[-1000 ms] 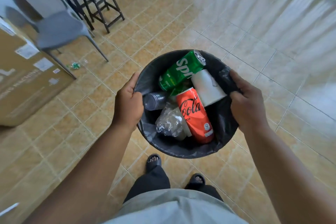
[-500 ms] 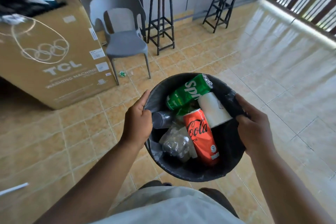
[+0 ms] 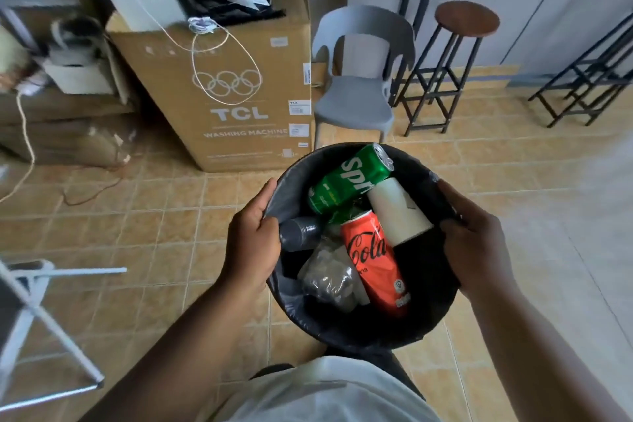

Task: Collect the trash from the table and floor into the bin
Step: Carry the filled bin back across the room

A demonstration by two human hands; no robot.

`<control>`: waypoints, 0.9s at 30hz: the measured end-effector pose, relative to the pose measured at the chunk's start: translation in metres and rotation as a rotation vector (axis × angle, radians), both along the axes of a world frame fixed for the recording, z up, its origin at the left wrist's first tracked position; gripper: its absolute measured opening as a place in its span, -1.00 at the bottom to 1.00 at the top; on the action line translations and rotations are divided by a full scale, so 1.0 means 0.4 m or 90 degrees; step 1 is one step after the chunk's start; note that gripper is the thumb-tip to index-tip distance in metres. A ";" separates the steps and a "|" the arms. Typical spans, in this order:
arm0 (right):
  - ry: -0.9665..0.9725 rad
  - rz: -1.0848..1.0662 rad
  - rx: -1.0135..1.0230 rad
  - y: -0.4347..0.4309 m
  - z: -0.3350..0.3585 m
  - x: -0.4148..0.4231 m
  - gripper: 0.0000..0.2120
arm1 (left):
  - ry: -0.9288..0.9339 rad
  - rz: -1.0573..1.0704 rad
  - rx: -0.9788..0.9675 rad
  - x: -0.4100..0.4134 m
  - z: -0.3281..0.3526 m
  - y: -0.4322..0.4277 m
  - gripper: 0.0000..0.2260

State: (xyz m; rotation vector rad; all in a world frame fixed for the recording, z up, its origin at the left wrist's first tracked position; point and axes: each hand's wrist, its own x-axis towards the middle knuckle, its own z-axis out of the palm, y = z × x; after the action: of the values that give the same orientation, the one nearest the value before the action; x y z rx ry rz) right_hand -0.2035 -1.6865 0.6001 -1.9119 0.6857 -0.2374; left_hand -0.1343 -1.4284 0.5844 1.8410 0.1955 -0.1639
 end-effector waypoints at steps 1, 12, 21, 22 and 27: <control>-0.003 0.024 -0.002 -0.009 0.003 0.042 -0.33 | -0.005 0.026 0.002 0.016 0.008 -0.002 -0.41; -0.038 0.328 0.003 0.034 -0.001 0.501 -0.38 | -0.031 0.302 0.056 0.162 0.045 0.053 -0.43; -0.035 0.508 -0.040 0.302 0.004 0.765 -0.36 | -0.019 0.479 0.040 0.272 0.029 0.259 -0.43; -0.032 0.515 -0.048 0.339 0.006 0.790 -0.36 | -0.018 0.491 0.029 0.288 0.025 0.292 -0.43; -0.026 0.540 -0.042 0.552 -0.001 0.930 -0.34 | -0.008 0.532 -0.012 0.377 0.029 0.472 -0.44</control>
State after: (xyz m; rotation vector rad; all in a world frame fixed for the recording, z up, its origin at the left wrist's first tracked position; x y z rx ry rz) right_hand 0.1687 -1.4659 0.5995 -2.0821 -0.1970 0.2404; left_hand 0.0163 -1.2396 0.5959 1.6007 0.9222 0.4257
